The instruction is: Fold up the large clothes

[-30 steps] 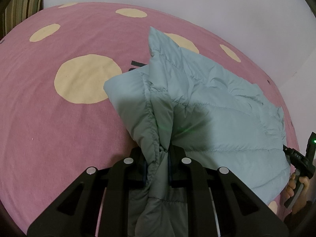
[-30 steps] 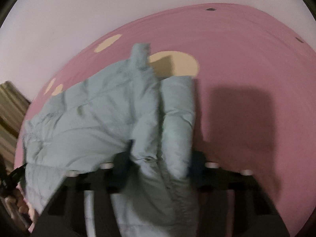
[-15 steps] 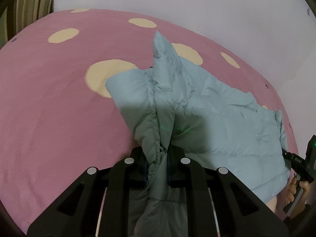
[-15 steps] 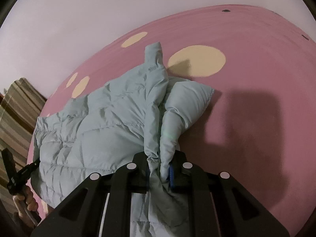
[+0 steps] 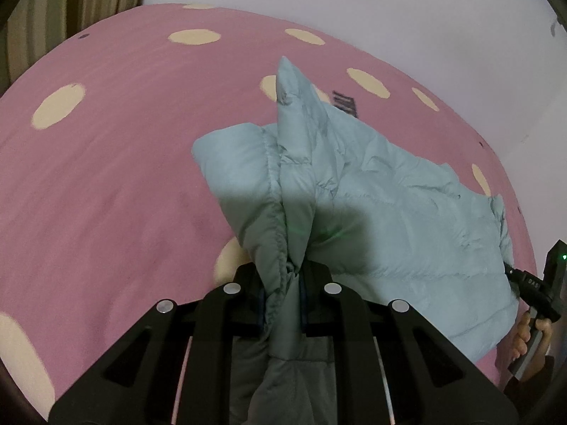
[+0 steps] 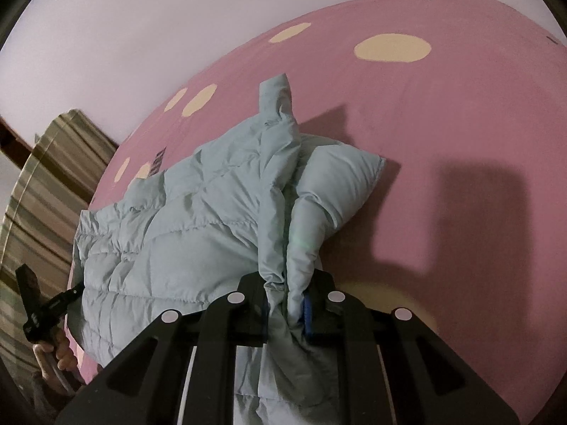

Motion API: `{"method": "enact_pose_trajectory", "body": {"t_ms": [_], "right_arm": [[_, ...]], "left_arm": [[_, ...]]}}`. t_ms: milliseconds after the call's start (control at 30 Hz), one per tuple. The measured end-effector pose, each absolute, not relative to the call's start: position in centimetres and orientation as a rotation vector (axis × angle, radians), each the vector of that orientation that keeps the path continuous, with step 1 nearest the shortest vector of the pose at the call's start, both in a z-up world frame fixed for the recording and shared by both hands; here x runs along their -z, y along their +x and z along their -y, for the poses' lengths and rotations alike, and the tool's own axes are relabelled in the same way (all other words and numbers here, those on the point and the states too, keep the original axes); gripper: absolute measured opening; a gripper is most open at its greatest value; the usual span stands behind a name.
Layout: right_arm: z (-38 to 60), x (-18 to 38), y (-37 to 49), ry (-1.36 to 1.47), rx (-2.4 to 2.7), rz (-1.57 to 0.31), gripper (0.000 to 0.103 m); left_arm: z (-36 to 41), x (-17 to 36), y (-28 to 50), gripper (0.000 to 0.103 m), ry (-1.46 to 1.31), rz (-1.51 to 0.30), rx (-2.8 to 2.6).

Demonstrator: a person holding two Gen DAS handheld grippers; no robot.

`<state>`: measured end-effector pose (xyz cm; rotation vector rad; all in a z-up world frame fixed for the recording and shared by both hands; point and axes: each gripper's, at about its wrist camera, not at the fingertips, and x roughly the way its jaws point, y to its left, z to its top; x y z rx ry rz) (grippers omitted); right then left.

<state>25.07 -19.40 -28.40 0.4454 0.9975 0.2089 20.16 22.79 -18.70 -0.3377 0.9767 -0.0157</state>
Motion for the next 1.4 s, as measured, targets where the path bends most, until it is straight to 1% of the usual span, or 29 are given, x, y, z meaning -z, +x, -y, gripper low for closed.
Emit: {"method": "enact_pose_trajectory", "body": {"t_ms": [133,300,400,467,500,533,767,867,900,933,967,1000,1033,1067,1100,1233,1300,1333,1367,1400], "right_arm": [[18.0,28.4,23.5,0.433,-0.229,-1.003,0.013],[17.4,28.7,23.1,0.390,-0.223,-1.001,0.014],[17.7,27.9,22.9,0.376,-0.209,-1.004,0.021],[17.9,27.1,21.6,0.340,-0.186,-0.990,0.034],[18.0,26.6,21.1,0.325,-0.168,-0.977,0.039],[18.1,25.8,20.7,0.311,-0.133,-0.950,0.046],[15.7,22.1,18.3,0.213,-0.047,-0.822,0.047],[12.9,21.8,17.6,0.182,-0.117,-0.810,0.047],[11.6,21.9,17.5,0.164,-0.155,-0.818,0.047],[10.9,22.0,17.5,0.153,-0.176,-0.822,0.047],[10.1,22.1,17.4,0.142,-0.196,-0.823,0.047],[9.3,22.2,17.3,0.133,-0.214,-0.825,0.047],[8.9,22.2,17.2,0.130,-0.225,-0.828,0.047],[8.4,22.3,17.3,0.126,-0.238,-0.833,0.047],[8.0,22.4,17.3,0.121,-0.246,-0.837,0.047],[6.4,22.3,17.7,0.116,-0.261,-0.840,0.047],[5.3,22.0,18.0,0.107,-0.264,-0.826,0.047],[4.9,21.9,17.8,0.100,-0.269,-0.817,0.045],[4.2,21.7,17.9,0.091,-0.277,-0.812,0.039],[3.7,21.6,17.9,0.085,-0.283,-0.813,0.036]], "left_arm": [[-24.2,19.2,18.0,0.013,-0.362,-0.980,0.003],[-24.5,19.8,18.0,0.013,-0.387,-0.989,0.004],[-24.5,19.8,18.0,0.013,-0.396,-0.992,0.004],[-24.6,19.8,18.0,0.013,-0.407,-0.992,0.006],[-24.7,19.8,18.0,0.013,-0.414,-0.992,0.008],[-24.8,19.8,18.1,0.013,-0.419,-0.991,0.009],[-25.0,20.0,17.4,0.013,-0.425,-0.985,0.007],[-24.9,20.2,17.2,0.016,-0.405,-0.979,0.005],[-24.8,20.2,17.1,0.022,-0.393,-0.978,-0.002],[-24.7,20.3,16.9,0.034,-0.375,-0.980,-0.016],[-24.7,20.3,16.8,0.041,-0.363,-0.980,-0.028],[-24.8,20.3,16.5,0.051,-0.357,-0.972,-0.038],[-25.0,20.3,16.3,0.058,-0.363,-0.965,-0.039],[-25.4,20.4,16.0,0.062,-0.375,-0.962,-0.037],[-25.8,20.4,15.7,0.069,-0.393,-0.960,-0.035],[-27.7,20.7,14.7,0.076,-0.475,-0.956,-0.042],[-28.7,20.8,14.0,0.078,-0.526,-0.949,-0.040],[-29.0,20.8,13.7,0.078,-0.540,-0.945,-0.038],[-29.2,20.8,13.4,0.078,-0.547,-0.941,-0.040],[-29.3,20.8,13.2,0.078,-0.546,-0.939,-0.044]]}}
